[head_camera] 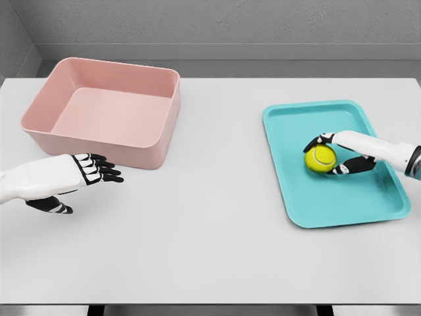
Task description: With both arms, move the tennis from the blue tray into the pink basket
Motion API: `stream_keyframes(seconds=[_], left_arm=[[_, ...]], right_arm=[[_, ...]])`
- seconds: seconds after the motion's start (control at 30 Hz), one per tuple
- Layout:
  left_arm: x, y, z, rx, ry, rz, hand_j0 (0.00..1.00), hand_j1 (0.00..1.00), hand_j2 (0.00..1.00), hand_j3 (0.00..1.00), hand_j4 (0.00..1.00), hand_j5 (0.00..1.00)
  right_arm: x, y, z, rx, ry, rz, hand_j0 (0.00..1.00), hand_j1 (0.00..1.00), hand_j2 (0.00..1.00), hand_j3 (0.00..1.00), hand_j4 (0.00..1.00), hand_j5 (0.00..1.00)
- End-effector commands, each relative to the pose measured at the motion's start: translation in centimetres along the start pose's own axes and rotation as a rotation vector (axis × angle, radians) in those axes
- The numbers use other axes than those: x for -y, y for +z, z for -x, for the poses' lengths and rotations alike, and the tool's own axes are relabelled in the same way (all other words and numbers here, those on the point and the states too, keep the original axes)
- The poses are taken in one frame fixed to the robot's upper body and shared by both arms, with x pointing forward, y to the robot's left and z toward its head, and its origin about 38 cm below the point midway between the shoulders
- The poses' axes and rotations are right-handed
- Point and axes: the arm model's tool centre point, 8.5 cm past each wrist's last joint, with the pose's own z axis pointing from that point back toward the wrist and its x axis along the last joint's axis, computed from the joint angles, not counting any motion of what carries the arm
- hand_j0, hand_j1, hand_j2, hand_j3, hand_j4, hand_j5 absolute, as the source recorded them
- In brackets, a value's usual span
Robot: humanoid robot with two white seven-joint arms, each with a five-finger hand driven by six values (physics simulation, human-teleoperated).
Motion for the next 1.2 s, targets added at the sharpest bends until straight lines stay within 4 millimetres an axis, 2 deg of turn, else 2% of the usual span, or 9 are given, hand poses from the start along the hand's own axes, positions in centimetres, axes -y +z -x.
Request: stream_keyframes(seconds=[0.0, 0.2, 0.33, 0.43, 0.73, 0.77, 0.83, 0.9, 1.17], left_arm=[[-0.1, 0.0, 0.0, -0.001, 0.005, -0.003, 1.00, 1.00, 1.00, 1.00, 1.00, 1.00], [-0.1, 0.0, 0.0, -0.001, 0.005, -0.003, 1.00, 1.00, 1.00, 1.00, 1.00, 1.00], [-0.1, 0.0, 0.0, -0.001, 0.005, -0.003, 1.00, 1.00, 1.00, 1.00, 1.00, 1.00], [-0.1, 0.0, 0.0, -0.001, 0.005, -0.003, 1.00, 1.00, 1.00, 1.00, 1.00, 1.00], [-0.1, 0.0, 0.0, -0.001, 0.005, -0.003, 1.00, 1.00, 1.00, 1.00, 1.00, 1.00], [-0.1, 0.0, 0.0, -0.001, 0.005, -0.003, 1.00, 1.00, 1.00, 1.00, 1.00, 1.00], [-0.1, 0.0, 0.0, -0.001, 0.005, -0.003, 1.00, 1.00, 1.00, 1.00, 1.00, 1.00], [-0.1, 0.0, 0.0, -0.001, 0.005, -0.003, 1.00, 1.00, 1.00, 1.00, 1.00, 1.00], [-3.0, -1.9, -0.3, 0.038, -0.042, -0.093, 1.00, 1.00, 1.00, 1.00, 1.00, 1.00]], right_arm=[[0.6, -0.1, -0.7, 0.031, -0.015, 0.025, 0.62, 0.62, 0.62, 0.62, 0.62, 0.62], [1.7, -2.0, -5.9, 0.181, 0.083, 0.021, 0.62, 0.62, 0.62, 0.62, 0.62, 0.62], [-0.2, -4.8, -10.0, 0.314, 0.106, -0.028, 0.62, 0.62, 0.62, 0.62, 0.62, 0.62], [-2.9, -7.3, -11.7, 0.379, 0.083, -0.080, 0.62, 0.62, 0.62, 0.62, 0.62, 0.62], [-3.5, -10.3, -13.9, 0.444, 0.108, -0.103, 0.62, 0.62, 0.62, 0.62, 0.62, 0.62], [-3.4, -10.2, -13.8, 0.440, 0.108, -0.100, 0.64, 0.64, 0.64, 0.64, 0.64, 0.64], [-2.4, -9.7, -13.4, 0.431, 0.098, -0.063, 0.83, 0.83, 0.83, 0.83, 0.83, 0.83], [3.1, -5.8, -11.4, 0.357, 0.126, 0.124, 1.00, 1.00, 1.00, 1.00, 1.00, 1.00], [9.9, 2.4, -9.0, 0.223, 0.205, 0.262, 1.00, 1.00, 1.00, 1.00, 1.00, 1.00]])
